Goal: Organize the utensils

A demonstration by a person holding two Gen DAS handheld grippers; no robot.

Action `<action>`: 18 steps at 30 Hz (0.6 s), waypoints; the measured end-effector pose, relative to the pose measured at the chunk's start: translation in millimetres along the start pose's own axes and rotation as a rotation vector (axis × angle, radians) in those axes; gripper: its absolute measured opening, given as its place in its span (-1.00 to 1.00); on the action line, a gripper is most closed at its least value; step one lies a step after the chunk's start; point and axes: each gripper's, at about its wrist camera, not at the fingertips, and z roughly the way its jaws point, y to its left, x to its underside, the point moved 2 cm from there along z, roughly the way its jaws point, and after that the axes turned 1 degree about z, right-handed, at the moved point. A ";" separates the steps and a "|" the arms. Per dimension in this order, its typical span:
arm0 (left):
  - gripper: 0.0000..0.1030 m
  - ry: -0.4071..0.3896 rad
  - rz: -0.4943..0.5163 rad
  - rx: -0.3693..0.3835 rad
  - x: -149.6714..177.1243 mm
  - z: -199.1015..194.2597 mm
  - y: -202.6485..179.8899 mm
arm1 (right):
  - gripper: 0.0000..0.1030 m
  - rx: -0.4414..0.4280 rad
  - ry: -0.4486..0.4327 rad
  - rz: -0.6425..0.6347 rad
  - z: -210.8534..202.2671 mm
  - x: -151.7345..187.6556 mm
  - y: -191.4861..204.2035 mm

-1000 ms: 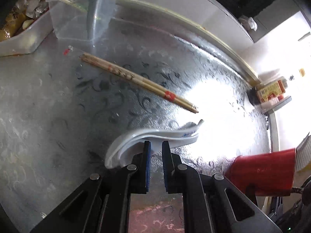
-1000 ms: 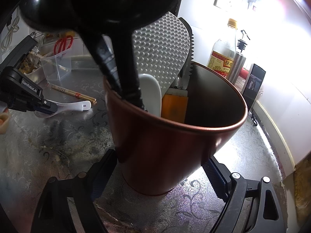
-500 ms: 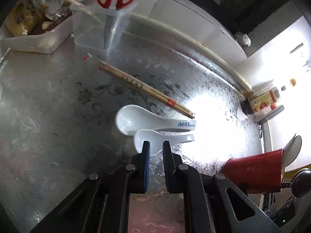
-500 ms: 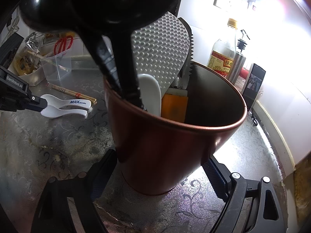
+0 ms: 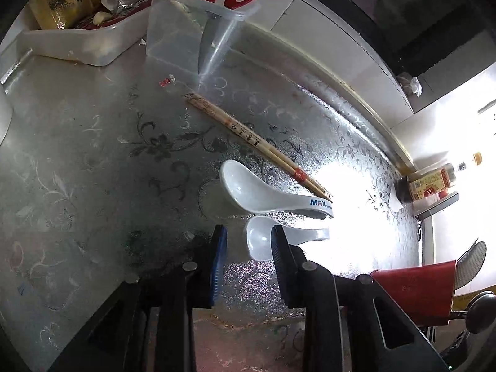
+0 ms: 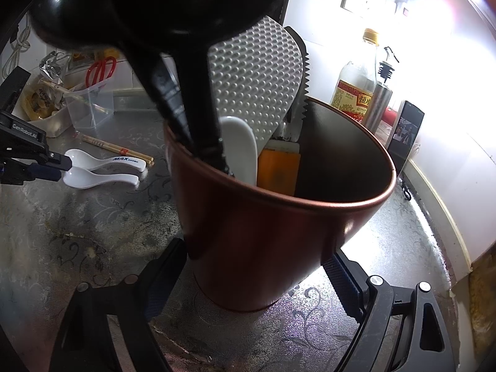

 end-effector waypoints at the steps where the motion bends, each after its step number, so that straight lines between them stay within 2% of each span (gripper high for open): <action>1: -0.42 0.003 0.003 -0.001 0.4 2.7 -1.5 | 0.75 0.000 0.000 0.000 -0.7 0.7 -0.8; 8: -0.47 0.001 -0.009 -0.021 -1.0 14.4 0.6 | 0.74 0.001 0.000 -0.001 -0.7 0.7 -0.9; 9: -0.59 -0.002 -0.006 -0.022 -1.3 15.0 0.8 | 0.74 0.000 0.000 -0.001 -0.6 0.5 -0.6; 10: -0.79 -0.004 -0.005 -0.025 -1.1 15.4 0.9 | 0.74 0.000 0.000 -0.001 0.0 -0.1 0.0; 11: -0.86 -0.007 -0.006 -0.023 -0.7 15.7 1.0 | 0.74 0.001 0.000 -0.001 -0.3 0.3 -0.4; 18: -0.91 -0.061 0.012 -0.028 1.0 6.3 -1.6 | 0.74 0.002 0.002 -0.003 1.1 -0.1 -0.1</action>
